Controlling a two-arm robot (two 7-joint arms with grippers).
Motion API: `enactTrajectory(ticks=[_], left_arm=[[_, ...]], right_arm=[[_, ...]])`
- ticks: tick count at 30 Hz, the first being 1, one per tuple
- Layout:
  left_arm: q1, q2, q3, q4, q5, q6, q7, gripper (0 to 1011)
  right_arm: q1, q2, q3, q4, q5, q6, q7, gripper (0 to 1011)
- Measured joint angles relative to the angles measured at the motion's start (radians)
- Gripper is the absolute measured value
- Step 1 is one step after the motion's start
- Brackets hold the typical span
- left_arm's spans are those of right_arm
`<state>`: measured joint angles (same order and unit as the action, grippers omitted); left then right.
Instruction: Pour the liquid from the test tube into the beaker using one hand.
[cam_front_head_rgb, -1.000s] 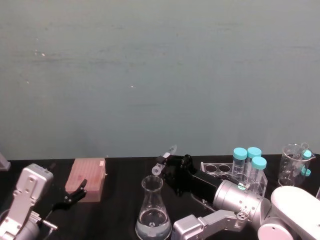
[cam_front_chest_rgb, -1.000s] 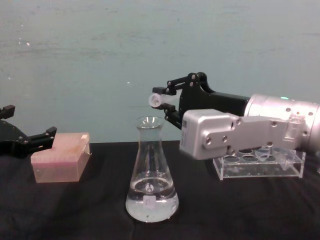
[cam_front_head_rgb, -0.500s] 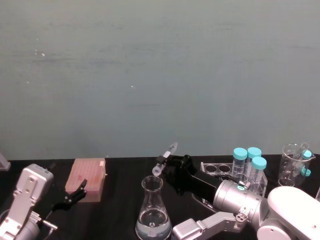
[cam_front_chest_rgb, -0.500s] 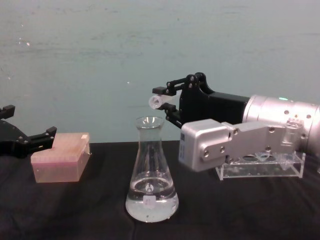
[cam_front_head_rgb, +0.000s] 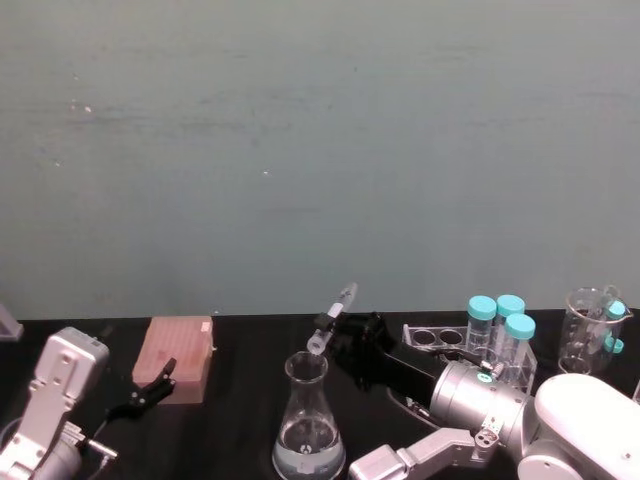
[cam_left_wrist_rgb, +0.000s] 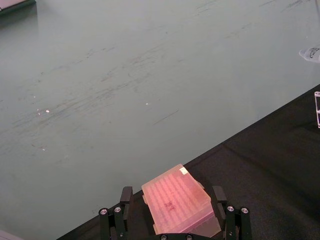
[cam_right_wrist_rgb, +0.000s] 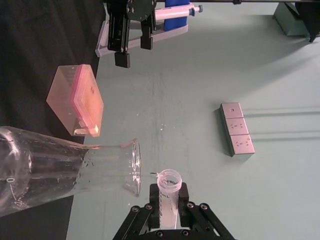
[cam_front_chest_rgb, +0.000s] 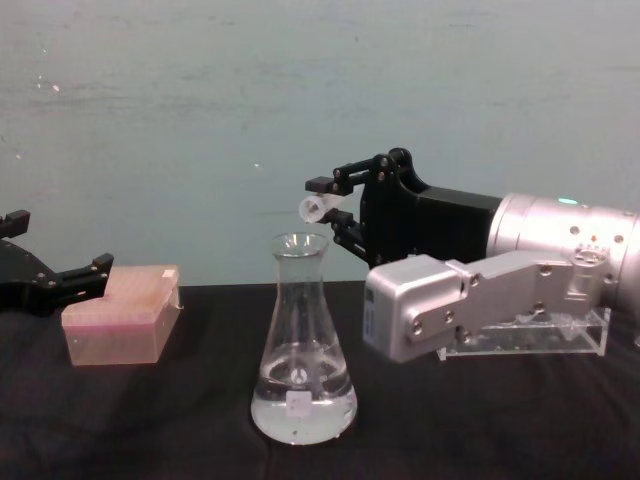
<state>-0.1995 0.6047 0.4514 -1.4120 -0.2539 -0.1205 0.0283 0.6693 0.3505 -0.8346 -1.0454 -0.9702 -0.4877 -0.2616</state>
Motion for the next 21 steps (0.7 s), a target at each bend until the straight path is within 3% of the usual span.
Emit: enactTrajectory(ticks=[21], left_arm=[[0.000,0.000,0.000,0.000,0.000,0.000,0.000,1000]], right_arm=[[0.029,0.001,-0.034,0.025,-0.043,0.016,-0.052,208]])
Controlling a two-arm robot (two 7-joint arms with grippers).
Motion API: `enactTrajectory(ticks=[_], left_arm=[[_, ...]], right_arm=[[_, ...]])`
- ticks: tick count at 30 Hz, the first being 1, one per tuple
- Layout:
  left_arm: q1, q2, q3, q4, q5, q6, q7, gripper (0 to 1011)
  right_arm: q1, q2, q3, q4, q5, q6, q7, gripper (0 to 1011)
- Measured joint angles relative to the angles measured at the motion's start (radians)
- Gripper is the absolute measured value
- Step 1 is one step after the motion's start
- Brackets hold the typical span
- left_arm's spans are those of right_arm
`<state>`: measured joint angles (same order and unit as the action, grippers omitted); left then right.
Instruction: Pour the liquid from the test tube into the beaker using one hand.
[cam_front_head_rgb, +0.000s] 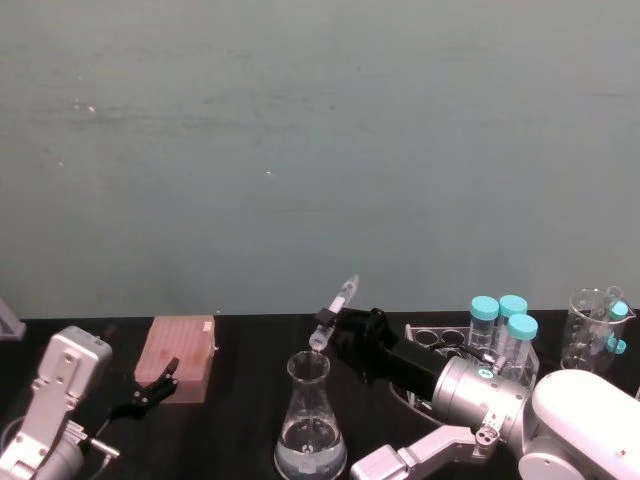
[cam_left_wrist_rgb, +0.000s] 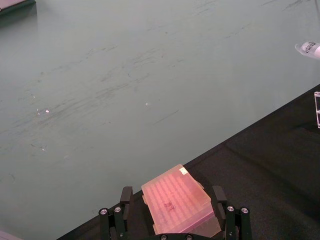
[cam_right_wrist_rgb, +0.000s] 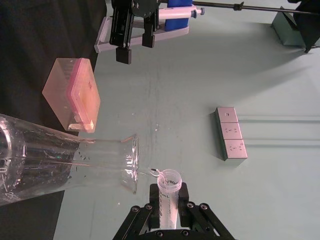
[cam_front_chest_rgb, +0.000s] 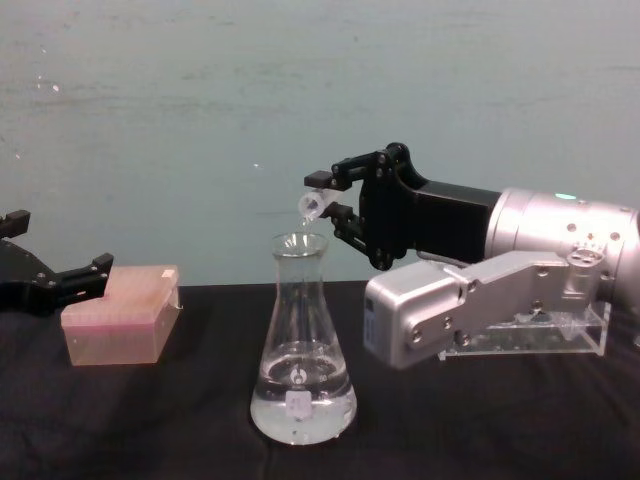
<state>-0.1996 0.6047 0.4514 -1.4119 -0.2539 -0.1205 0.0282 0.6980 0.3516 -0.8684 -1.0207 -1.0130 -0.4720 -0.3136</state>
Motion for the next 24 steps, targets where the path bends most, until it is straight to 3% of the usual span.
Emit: enactTrajectory(ticks=[24], left_arm=[[0.000,0.000,0.000,0.000,0.000,0.000,0.000,1000]], right_arm=[[0.028,0.004,-0.038,0.012,-0.041,0.018,-0.039,208]])
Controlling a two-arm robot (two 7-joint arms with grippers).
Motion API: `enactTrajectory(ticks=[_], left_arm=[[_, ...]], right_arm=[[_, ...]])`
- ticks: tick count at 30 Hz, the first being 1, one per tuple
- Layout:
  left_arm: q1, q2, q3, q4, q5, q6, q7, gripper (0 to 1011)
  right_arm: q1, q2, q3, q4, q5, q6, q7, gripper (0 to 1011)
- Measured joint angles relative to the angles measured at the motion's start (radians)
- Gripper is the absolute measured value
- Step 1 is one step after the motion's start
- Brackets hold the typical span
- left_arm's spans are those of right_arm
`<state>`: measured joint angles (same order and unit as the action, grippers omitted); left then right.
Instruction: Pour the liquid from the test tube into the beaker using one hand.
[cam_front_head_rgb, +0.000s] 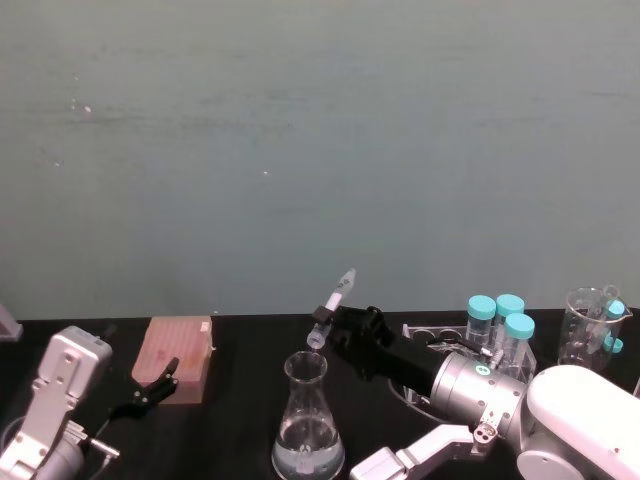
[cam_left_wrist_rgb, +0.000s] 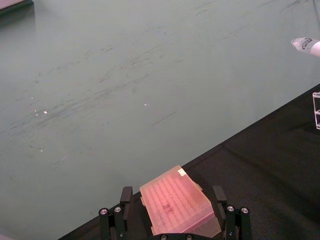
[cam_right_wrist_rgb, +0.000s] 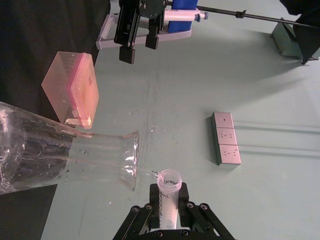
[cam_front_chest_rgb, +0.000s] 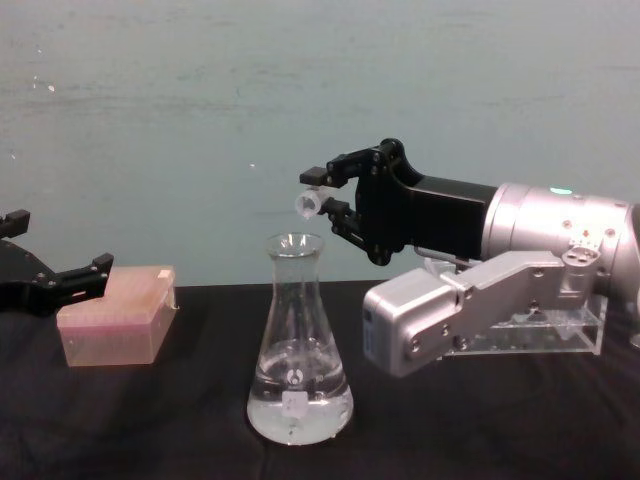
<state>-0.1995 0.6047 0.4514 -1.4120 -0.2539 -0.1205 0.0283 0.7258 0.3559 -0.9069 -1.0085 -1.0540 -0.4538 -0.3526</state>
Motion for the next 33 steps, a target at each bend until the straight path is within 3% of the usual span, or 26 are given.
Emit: enactTrajectory(ticks=[19,23,25,28,30,33], left_arm=[[0.000,0.000,0.000,0.000,0.000,0.000,0.000,1000],[0.000,0.000,0.000,0.000,0.000,0.000,0.000,1000],[0.000,0.000,0.000,0.000,0.000,0.000,0.000,1000],[0.000,0.000,0.000,0.000,0.000,0.000,0.000,1000],[0.000,0.000,0.000,0.000,0.000,0.000,0.000,1000],[0.000,0.000,0.000,0.000,0.000,0.000,0.000,1000]], right_arm=[[0.011,0.007,-0.018,0.000,-0.014,0.006,-0.013,208],[0.008,0.007,-0.013,-0.007,0.001,0.006,-0.007,208],[0.001,0.007,-0.003,-0.016,0.026,0.005,0.014,208],[-0.029,0.011,0.048,-0.060,0.144,-0.008,0.116,208],[-0.054,0.014,0.094,-0.092,0.257,-0.016,0.207,208],[-0.076,0.016,0.139,-0.120,0.368,-0.014,0.290,208]])
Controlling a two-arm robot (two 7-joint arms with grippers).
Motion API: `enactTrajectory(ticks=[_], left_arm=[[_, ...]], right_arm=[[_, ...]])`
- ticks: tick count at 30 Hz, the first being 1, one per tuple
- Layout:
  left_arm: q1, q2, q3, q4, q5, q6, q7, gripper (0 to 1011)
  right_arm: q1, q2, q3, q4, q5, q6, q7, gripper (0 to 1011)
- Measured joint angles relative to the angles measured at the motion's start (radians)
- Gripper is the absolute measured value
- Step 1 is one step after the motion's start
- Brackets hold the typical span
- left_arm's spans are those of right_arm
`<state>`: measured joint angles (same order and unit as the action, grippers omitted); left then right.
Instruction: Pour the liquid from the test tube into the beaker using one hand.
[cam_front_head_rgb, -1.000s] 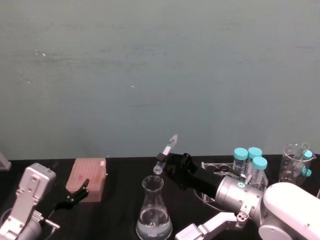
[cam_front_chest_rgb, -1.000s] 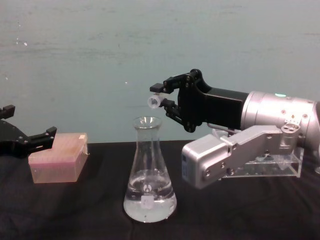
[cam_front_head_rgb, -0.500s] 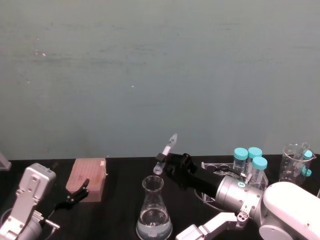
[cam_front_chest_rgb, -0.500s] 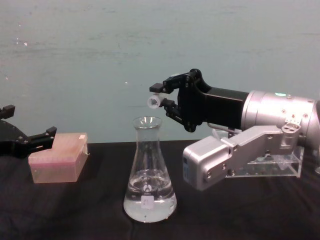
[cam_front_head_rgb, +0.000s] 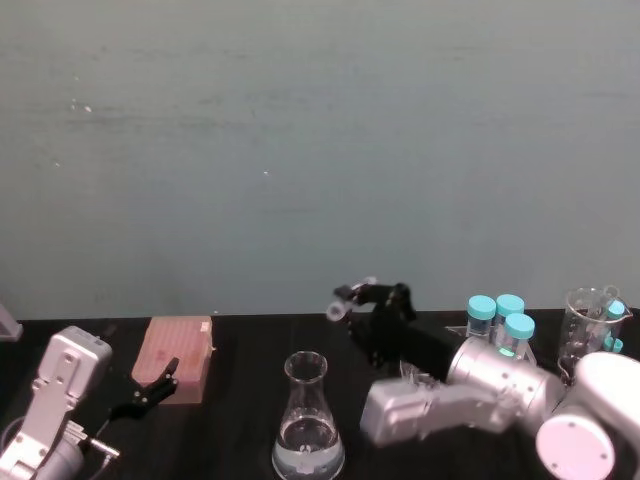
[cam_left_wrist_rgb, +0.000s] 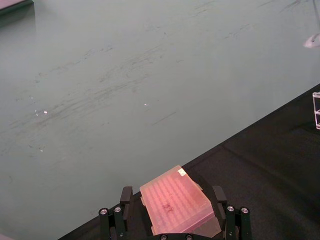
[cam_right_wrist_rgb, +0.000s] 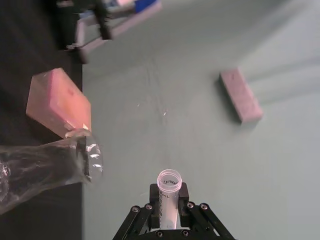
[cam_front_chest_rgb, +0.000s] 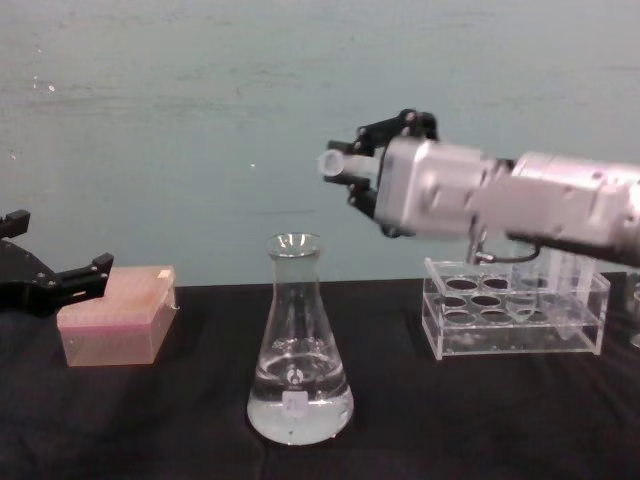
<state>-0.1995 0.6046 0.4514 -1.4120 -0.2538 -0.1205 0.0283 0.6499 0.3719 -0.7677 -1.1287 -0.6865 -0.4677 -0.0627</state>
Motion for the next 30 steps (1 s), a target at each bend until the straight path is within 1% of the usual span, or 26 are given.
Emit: enactTrajectory(ticks=[1,2,3,5,6,7,8,9,10,12,13,15,16,19,20,22,23,25,26,30], left_arm=[[0.000,0.000,0.000,0.000,0.000,0.000,0.000,1000],[0.000,0.000,0.000,0.000,0.000,0.000,0.000,1000],[0.000,0.000,0.000,0.000,0.000,0.000,0.000,1000],[0.000,0.000,0.000,0.000,0.000,0.000,0.000,1000],[0.000,0.000,0.000,0.000,0.000,0.000,0.000,1000],[0.000,0.000,0.000,0.000,0.000,0.000,0.000,1000],[0.000,0.000,0.000,0.000,0.000,0.000,0.000,1000],[0.000,0.000,0.000,0.000,0.000,0.000,0.000,1000],[0.000,0.000,0.000,0.000,0.000,0.000,0.000,1000],[0.000,0.000,0.000,0.000,0.000,0.000,0.000,1000],[0.000,0.000,0.000,0.000,0.000,0.000,0.000,1000],[0.000,0.000,0.000,0.000,0.000,0.000,0.000,1000],[0.000,0.000,0.000,0.000,0.000,0.000,0.000,1000],[0.000,0.000,0.000,0.000,0.000,0.000,0.000,1000],[0.000,0.000,0.000,0.000,0.000,0.000,0.000,1000],[0.000,0.000,0.000,0.000,0.000,0.000,0.000,1000],[0.000,0.000,0.000,0.000,0.000,0.000,0.000,1000],[0.000,0.000,0.000,0.000,0.000,0.000,0.000,1000],[0.000,0.000,0.000,0.000,0.000,0.000,0.000,1000],[0.000,0.000,0.000,0.000,0.000,0.000,0.000,1000]], right_arm=[[-0.012,0.001,0.030,-0.016,0.070,0.008,0.056,208],[-0.017,0.001,0.044,-0.022,0.109,0.014,0.081,208],[-0.026,0.002,0.077,-0.033,0.182,0.030,0.137,208],[-0.031,0.003,0.104,-0.041,0.247,0.050,0.183,208],[-0.034,0.003,0.132,-0.045,0.310,0.074,0.230,208],[-0.035,0.002,0.148,-0.045,0.341,0.086,0.251,208],[-0.035,-0.001,0.178,-0.044,0.396,0.112,0.290,208],[-0.035,-0.001,0.178,-0.044,0.396,0.112,0.290,208],[-0.033,-0.004,0.203,-0.036,0.444,0.139,0.322,208],[-0.028,-0.009,0.229,-0.025,0.485,0.161,0.350,208],[-0.021,-0.015,0.252,-0.011,0.522,0.181,0.374,208],[-0.013,-0.020,0.272,0.007,0.555,0.200,0.398,208],[-0.007,-0.024,0.291,0.022,0.586,0.220,0.424,208],[0.004,-0.030,0.317,0.046,0.628,0.247,0.461,208],[0.014,-0.035,0.334,0.065,0.660,0.270,0.491,208],[0.024,-0.041,0.348,0.086,0.694,0.293,0.523,208],[0.035,-0.045,0.362,0.109,0.727,0.316,0.553,208],[0.045,-0.049,0.372,0.128,0.754,0.335,0.579,208],[0.056,-0.052,0.381,0.149,0.783,0.357,0.605,208],[0.071,-0.056,0.391,0.183,0.834,0.393,0.649,208]])
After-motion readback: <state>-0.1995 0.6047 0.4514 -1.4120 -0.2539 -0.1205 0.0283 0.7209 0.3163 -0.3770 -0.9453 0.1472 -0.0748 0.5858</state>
